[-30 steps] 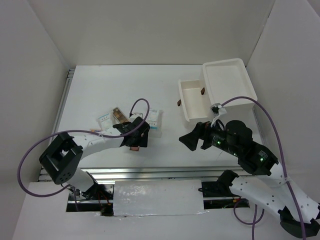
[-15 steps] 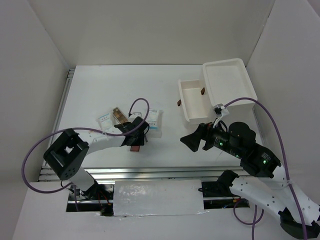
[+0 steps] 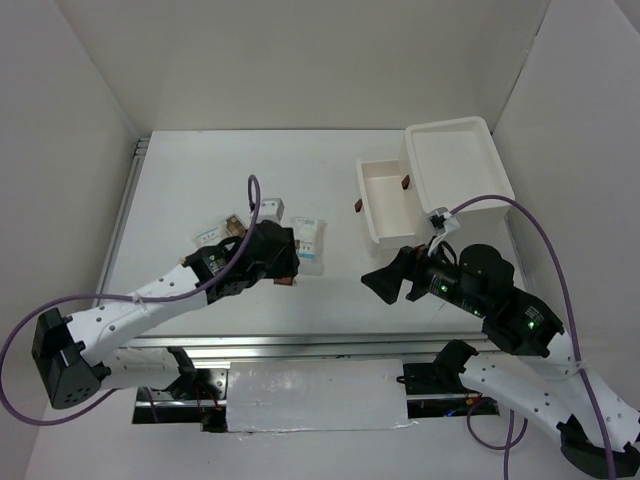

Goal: Organize the makeup

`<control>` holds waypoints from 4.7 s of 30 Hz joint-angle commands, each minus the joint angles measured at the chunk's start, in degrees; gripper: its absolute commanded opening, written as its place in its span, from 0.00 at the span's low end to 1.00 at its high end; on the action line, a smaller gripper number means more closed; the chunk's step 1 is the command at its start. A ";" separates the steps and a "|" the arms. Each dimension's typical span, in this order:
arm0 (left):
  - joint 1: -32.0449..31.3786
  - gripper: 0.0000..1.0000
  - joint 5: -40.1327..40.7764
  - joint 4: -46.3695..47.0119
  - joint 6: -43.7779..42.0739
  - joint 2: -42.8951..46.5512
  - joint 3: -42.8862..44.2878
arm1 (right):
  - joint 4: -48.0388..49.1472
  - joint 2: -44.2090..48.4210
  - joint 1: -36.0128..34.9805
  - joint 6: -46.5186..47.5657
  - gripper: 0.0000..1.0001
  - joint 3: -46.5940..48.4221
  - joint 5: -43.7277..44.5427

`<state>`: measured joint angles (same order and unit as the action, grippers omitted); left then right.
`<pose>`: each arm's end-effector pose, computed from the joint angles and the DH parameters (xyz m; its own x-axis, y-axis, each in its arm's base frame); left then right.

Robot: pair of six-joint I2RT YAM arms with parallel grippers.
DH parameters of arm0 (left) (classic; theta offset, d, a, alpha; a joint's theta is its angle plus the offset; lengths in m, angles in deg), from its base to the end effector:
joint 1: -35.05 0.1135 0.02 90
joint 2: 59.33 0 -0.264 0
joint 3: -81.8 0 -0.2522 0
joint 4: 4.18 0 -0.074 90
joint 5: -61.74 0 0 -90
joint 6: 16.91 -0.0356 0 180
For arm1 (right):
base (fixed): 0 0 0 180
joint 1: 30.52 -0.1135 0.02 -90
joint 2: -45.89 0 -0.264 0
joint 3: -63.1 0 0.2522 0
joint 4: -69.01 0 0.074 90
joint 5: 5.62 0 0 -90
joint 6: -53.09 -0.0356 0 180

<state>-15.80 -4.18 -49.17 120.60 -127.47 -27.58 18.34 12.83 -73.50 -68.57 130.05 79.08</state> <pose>0.1705 -0.1864 0.2975 -0.6702 -0.2431 -0.7012 0.0354 0.9333 -0.3574 0.0803 0.0794 0.3665 -0.5700 0.1832 -0.8009 -0.5220 0.6720 0.5252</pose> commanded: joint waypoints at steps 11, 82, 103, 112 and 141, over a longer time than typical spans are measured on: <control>-0.22 0.21 -4.83 18.13 -1.55 -30.36 40.23 | -4.13 8.35 -0.44 -1.91 1.00 10.70 10.65; 34.41 0.97 -3.16 6.70 10.06 -41.11 16.00 | -2.73 10.82 -0.44 -0.33 1.00 2.80 5.65; 32.48 0.37 -3.86 8.20 9.71 -43.05 12.57 | -2.73 11.35 -0.35 -0.25 1.00 2.62 5.83; 27.39 0.30 0.71 5.21 9.10 -28.81 14.06 | -3.35 11.00 -0.35 0.02 1.00 3.32 6.27; 5.41 0.77 -14.93 9.08 2.50 -58.07 69.08 | -6.69 11.53 -0.44 0.46 1.00 8.42 8.38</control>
<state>-10.56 -17.01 -40.88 122.76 -184.60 36.92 11.94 24.72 -73.50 -69.16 136.56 86.68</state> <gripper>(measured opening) 0.717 0.998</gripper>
